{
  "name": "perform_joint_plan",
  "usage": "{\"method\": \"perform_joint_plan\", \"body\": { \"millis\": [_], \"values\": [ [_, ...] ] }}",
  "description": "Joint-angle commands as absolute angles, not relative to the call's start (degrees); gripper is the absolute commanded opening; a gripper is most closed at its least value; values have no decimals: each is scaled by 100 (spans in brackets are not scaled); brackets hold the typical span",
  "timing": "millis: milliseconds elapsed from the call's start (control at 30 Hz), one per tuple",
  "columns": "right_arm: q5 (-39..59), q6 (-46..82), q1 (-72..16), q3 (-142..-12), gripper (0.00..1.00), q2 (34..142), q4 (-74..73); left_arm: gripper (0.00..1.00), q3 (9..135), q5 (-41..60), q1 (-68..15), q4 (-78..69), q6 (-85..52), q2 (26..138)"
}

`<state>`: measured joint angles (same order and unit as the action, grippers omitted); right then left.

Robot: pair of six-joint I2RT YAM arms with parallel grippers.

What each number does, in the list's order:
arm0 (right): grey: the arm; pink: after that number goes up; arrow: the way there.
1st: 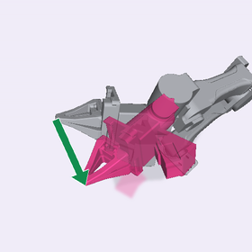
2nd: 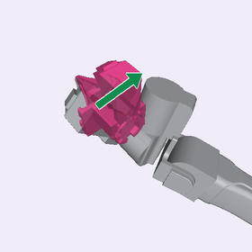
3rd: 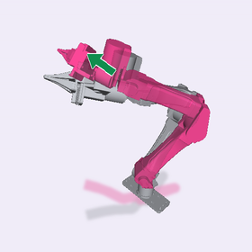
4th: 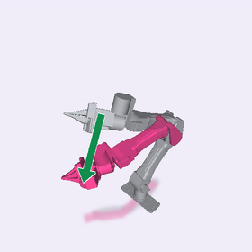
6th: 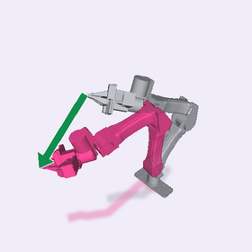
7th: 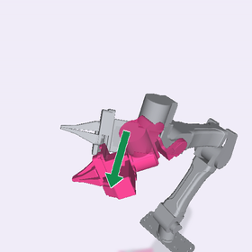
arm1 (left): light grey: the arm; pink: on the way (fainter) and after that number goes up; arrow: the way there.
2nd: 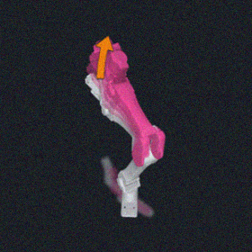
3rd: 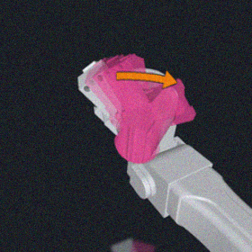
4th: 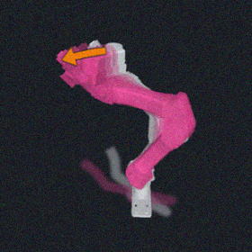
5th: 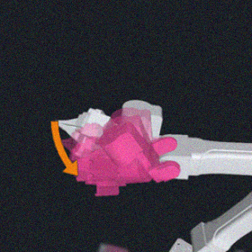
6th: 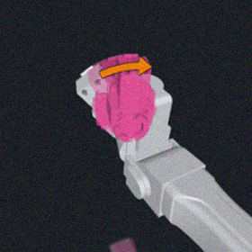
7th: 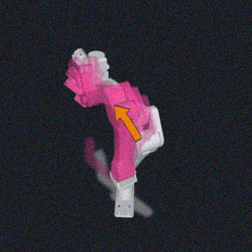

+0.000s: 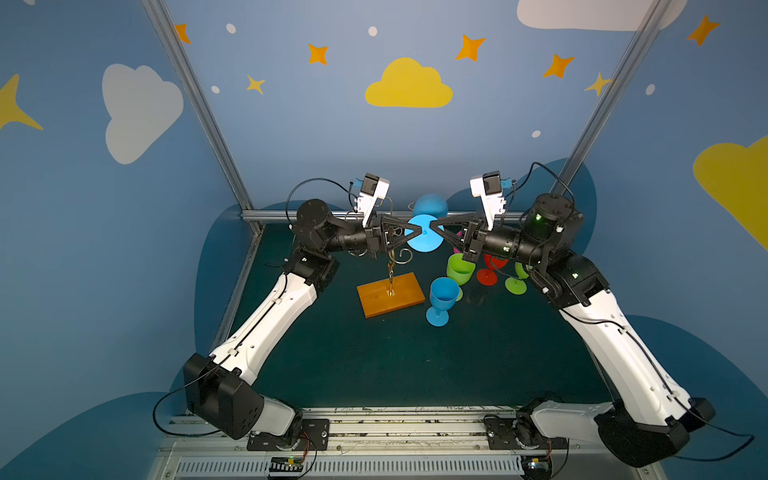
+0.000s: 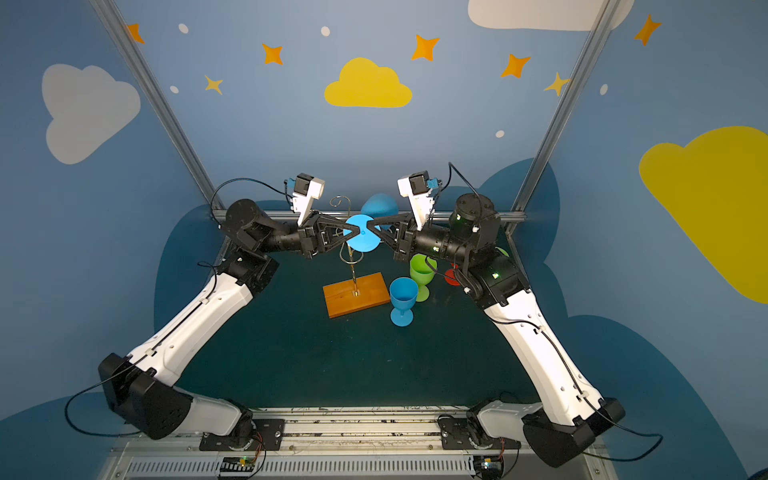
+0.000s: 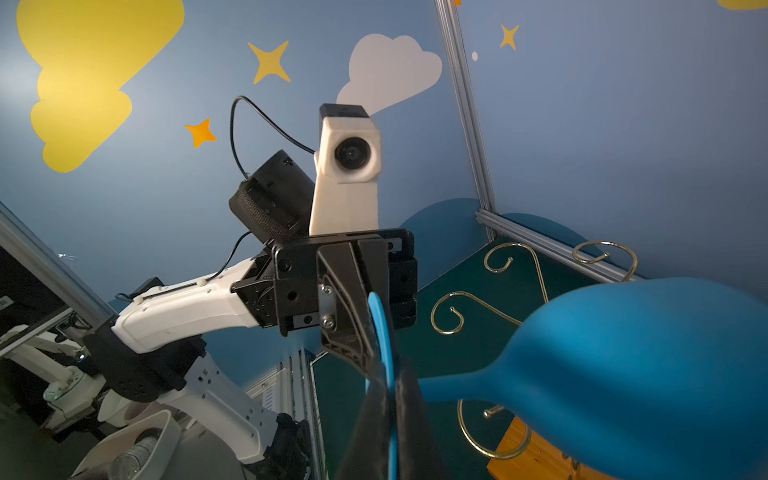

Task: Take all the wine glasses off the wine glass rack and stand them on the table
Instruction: 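Bring the blue glass toward the left gripper while the left gripper reaches toward it, then grasp the blue glass foot with the left gripper while the right gripper releases and withdraws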

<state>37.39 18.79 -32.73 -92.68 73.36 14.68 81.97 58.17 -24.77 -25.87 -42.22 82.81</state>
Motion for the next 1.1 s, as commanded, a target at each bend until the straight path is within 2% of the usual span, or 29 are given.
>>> {"method": "perform_joint_plan", "body": {
  "millis": [0, 33, 67, 133, 233, 333, 400, 567, 700, 867, 1067],
  "values": [
    [3780, 1772, -3345, -9449, 0, 7307, 1458, 3, 8315, 5824, -2485, -2770, -4377, 8204],
    [3725, 1744, -3341, -9436, 0, 7268, 1491, 3, 8327, 5836, -2479, -2785, -4457, 8185],
    [3678, 1685, -3340, -9418, 7, 7216, 1518, 3, 8338, 5845, -2474, -2792, -4532, 8178],
    [3448, 1515, -3340, -9304, 30, 7014, 1560, 3, 8414, 5820, -2436, -2742, -4821, 8148],
    [2919, 1185, -3329, -8931, 57, 6623, 1431, 3, 8471, 5896, -2338, -2947, -5393, 8160],
    [2395, 621, -3314, -8456, 74, 6174, 1274, 3, 8496, 5910, -2237, -3113, -5854, 8178],
    [2039, 92, -3305, -8072, 81, 5904, 1083, 3, 8506, 5901, -2189, -3168, -6066, 8207],
    [1486, -1169, -3291, -7136, 89, 5568, 157, 3, 8529, 5950, -2136, -3645, -6780, 8332],
    [1846, -2030, -3262, -6575, 92, 5575, -683, 3, 8553, 5949, -2128, -3602, -6875, 8330],
    [2381, -2582, -3260, -6717, 92, 5988, -849, 3, 8586, 5955, -2129, -3490, -6966, 8300],
    [2543, -2751, -3235, -7062, 92, 6595, -983, 3, 8512, 5947, -2126, -3433, -7045, 8249]
  ]
}}
